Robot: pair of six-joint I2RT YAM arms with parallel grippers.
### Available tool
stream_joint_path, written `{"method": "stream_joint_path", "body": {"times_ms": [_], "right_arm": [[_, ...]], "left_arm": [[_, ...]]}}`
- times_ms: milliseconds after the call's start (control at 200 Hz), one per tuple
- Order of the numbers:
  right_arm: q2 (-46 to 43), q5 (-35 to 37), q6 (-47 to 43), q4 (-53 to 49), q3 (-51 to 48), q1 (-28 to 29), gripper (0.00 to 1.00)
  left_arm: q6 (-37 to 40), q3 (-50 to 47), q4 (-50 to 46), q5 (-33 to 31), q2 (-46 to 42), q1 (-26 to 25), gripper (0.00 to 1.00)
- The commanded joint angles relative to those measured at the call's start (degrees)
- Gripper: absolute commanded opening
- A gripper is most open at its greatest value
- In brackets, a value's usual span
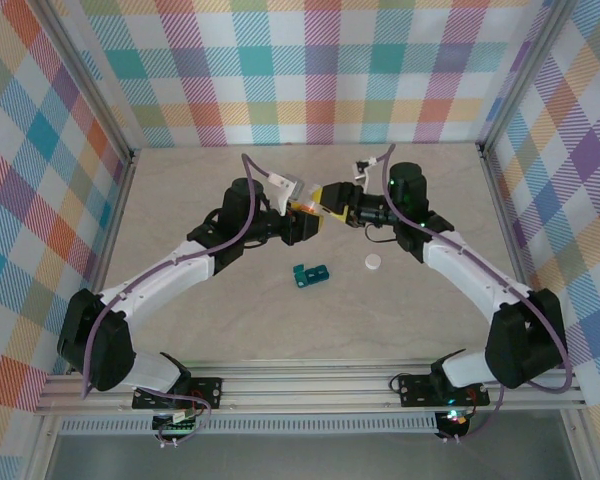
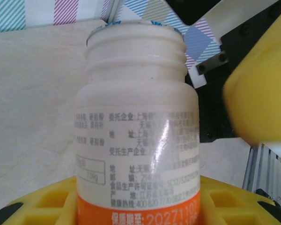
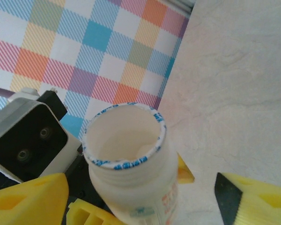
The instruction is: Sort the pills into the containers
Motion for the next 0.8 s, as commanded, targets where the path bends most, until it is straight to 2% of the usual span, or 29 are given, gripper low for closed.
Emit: {"method": "stream_joint_path", "body": {"times_ms": [0,150,335,660,795], "right_arm": [[-5.5,2.1,-2.5,-3.1,-0.1,-1.5,0.86],[-9.4,4.6,-4.5,-7.3,-2.5,-3.0,0.89],[-8.8,6.0,-8.3,-11.7,-4.7,-3.3,0.89],[0.9,6.4,-21.6,-21.4,-2.0,-2.7,0.85],[5.3,9.6,-25.9,-24.5,-0.8,-1.0,0.82]], "left_arm": [[1.0,-1.3,-1.3,-0.8,-3.6,0.4,0.0],[1.1,-3.1,-4.0,-1.1,-5.9,0.4,0.0],[0.0,-6.4,-7.8,-1.1,-9.4,0.3,0.0],[-1.7,-13.9,-12.7,-4.2,-15.8,-0.7,0.0],[-3.1,-16.1,-13.3,-5.2,-15.9,-1.8,0.0]]}}
